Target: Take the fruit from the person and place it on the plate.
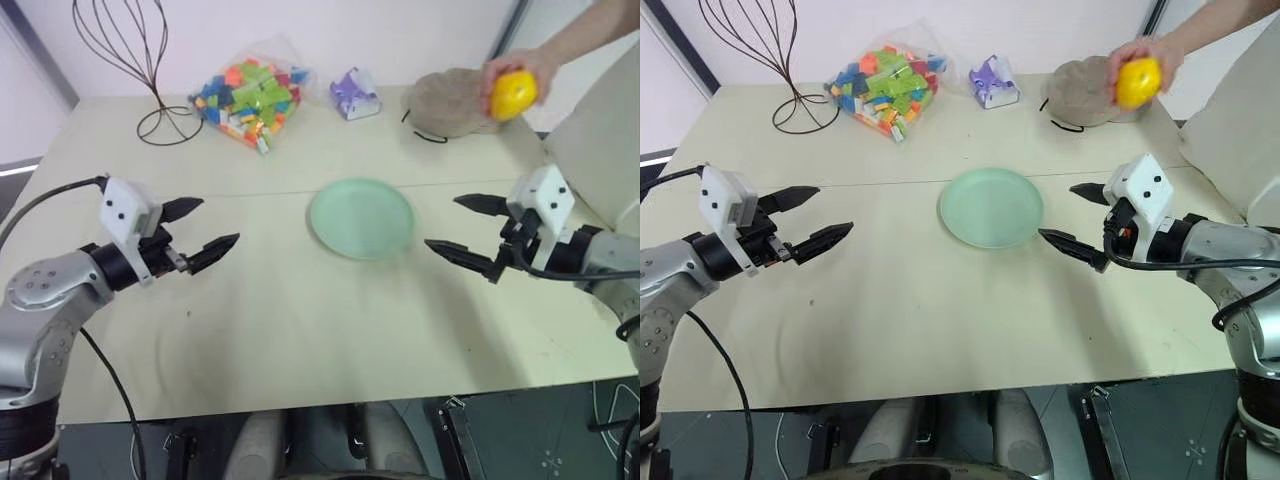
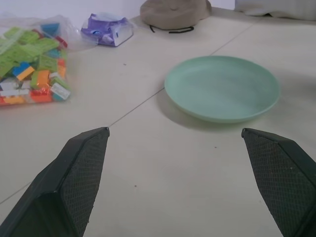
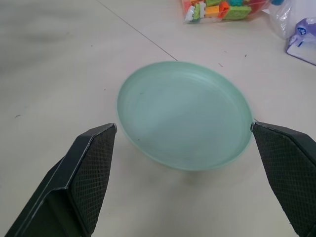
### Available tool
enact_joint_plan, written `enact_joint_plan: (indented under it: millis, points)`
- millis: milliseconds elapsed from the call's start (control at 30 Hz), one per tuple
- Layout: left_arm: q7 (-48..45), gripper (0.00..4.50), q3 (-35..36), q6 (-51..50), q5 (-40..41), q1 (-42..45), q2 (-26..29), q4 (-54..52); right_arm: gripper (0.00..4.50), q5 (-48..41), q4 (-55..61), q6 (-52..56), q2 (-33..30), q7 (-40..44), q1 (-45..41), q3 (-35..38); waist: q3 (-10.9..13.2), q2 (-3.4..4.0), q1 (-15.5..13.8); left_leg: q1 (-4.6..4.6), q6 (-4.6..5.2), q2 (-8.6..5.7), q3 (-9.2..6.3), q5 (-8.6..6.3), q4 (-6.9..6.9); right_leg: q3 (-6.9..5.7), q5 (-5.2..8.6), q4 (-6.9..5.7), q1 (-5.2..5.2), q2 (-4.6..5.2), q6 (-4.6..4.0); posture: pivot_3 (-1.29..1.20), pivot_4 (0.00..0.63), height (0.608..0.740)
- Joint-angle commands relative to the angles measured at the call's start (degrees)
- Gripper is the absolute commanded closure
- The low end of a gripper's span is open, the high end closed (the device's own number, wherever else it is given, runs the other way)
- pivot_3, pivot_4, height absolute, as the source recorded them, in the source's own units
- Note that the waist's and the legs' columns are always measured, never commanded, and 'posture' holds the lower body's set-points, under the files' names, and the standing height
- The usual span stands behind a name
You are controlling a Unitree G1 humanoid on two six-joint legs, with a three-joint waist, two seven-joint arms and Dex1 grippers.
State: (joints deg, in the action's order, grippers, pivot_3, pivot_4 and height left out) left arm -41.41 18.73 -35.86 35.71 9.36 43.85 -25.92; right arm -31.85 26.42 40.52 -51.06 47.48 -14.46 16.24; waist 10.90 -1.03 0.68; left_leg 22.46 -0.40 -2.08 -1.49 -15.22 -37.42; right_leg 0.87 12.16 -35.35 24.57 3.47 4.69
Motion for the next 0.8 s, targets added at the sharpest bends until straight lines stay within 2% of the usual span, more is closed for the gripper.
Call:
enact_joint_plan:
  millis: [33, 800]
  points:
    - [-0.7, 0.0, 0.1, 0.9, 0.4, 0.4, 0.6, -1.1, 0.05, -0.7, 2.1, -1.3, -0.5, -0.3, -0.1, 1.9, 0.0, 0.0, -0.1, 0.0, 0.0, 0.0, 0.0, 0.0, 0.0, 0.0, -0.01, 0.0, 0.0, 0.0, 0.02, 0.0, 0.15, 0.74]
    - [0.5, 0.0, 0.0, -0.1, 1.2, 1.3, 0.3, -1.5, 0.05, -1.3, 2.1, -1.4, 0.3, -1.3, -0.3, 1.1, 0.0, 0.0, -0.1, 0.0, 0.0, 0.0, 0.0, 0.0, -0.02, 0.0, -0.04, 0.0, -0.02, 0.01, 0.07, 0.0, 0.15, 0.74]
